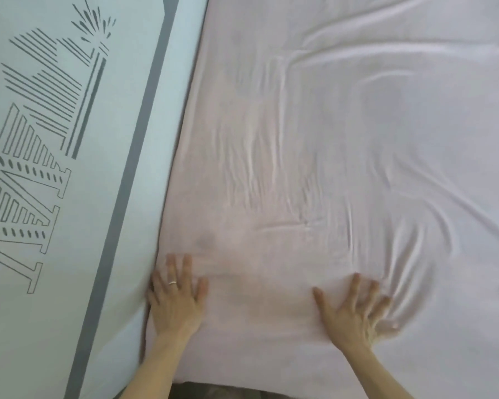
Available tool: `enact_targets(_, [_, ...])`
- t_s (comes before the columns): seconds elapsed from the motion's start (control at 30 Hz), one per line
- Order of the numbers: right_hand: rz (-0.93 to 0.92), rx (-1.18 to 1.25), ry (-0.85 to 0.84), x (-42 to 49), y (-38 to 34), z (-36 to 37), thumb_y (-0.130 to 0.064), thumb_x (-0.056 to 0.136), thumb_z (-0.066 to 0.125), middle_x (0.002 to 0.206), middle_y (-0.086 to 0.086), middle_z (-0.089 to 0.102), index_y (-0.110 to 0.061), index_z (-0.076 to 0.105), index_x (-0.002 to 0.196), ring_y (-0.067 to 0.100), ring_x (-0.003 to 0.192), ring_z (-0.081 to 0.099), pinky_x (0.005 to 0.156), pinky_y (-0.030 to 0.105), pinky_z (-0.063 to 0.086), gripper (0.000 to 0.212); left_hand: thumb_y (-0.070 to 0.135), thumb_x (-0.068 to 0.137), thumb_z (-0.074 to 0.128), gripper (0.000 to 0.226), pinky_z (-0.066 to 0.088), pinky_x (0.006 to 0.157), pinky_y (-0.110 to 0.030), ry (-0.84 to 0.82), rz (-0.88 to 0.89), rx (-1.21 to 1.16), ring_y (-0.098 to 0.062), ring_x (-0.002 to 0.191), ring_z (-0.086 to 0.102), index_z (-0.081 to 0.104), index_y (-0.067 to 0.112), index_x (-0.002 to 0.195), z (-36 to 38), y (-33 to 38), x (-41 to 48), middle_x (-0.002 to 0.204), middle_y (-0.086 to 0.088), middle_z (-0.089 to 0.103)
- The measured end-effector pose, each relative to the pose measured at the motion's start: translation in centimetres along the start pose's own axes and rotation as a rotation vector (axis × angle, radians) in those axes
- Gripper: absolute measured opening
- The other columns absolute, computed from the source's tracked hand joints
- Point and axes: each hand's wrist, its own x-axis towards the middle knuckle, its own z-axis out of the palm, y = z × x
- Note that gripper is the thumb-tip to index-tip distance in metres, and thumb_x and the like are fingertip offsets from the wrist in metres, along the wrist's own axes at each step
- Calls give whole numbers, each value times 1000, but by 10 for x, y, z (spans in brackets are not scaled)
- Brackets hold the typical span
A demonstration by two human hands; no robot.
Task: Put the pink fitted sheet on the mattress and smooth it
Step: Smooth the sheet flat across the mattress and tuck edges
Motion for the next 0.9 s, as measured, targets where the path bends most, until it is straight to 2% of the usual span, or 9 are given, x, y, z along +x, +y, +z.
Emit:
enact_targets(0.1, [-326,-73,99,-3,-40,4,-86,83,22,166,0,-16,-39,-7,156,28,152,-17,113,64,-15,91,44,94,32,62,28,109,-63,85,230,-26,-37,143,30,33,20,152,-12,38,11,158,-13,29])
enact_targets(0.17, [-572,-90,126,5,-86,8,-68,95,25,165,-3,-16,-40,-3,156,21,151,-21,115,57,-19,73,43,93,35,59,24,111,-59,94,388,-34,-29,145,30,40,26,149,-14,79,30,159,-6,30])
enact_targets(0.27, [-807,-113,52,31,-142,11,-49,103,18,161,-12,-26,-43,-5,156,10,146,-32,119,56,-15,58,42,94,35,56,30,112,-57,65,452,-22,-26,145,30,43,28,147,-8,107,77,158,-2,31])
enact_targets(0.37, [-714,-131,103,77,-131,12,-53,102,13,160,-19,-26,-43,-12,154,3,145,-29,120,54,-14,59,50,97,28,58,18,118,-48,104,431,79,-22,150,14,23,37,153,-6,70,122,163,4,14])
enact_targets(0.47, [-453,-66,159,107,-89,5,-60,99,7,158,-18,-27,-38,-13,156,7,148,-26,118,56,-16,64,56,99,16,61,11,122,-45,108,206,14,-24,151,4,3,37,156,-25,26,152,165,2,1])
enact_targets(0.57, [-284,24,287,113,-91,-1,-55,99,14,166,-2,-9,-22,4,160,21,154,-6,116,66,-5,70,43,103,24,60,21,119,-47,140,81,-148,-30,149,16,9,23,157,-40,34,165,163,-12,10])
enact_targets(0.67, [-399,46,363,108,-136,-5,-52,96,21,167,6,9,-19,14,159,24,154,1,116,67,-3,72,31,98,36,57,25,114,-52,309,207,-145,-32,145,27,31,11,152,-57,83,188,159,-14,26])
enact_targets(0.8, [-657,-17,395,120,-230,-14,-58,98,19,167,0,0,-35,4,158,20,153,-9,119,58,-13,66,44,94,28,63,17,118,-54,231,522,8,-26,149,17,30,22,153,-85,128,266,161,-3,22])
enact_targets(0.9, [-696,-48,353,141,-269,-11,-68,95,13,166,-7,-12,-45,-2,156,17,151,-19,119,57,-14,67,56,93,19,66,12,121,-46,240,359,-23,-27,150,10,18,34,155,-88,113,328,164,0,10])
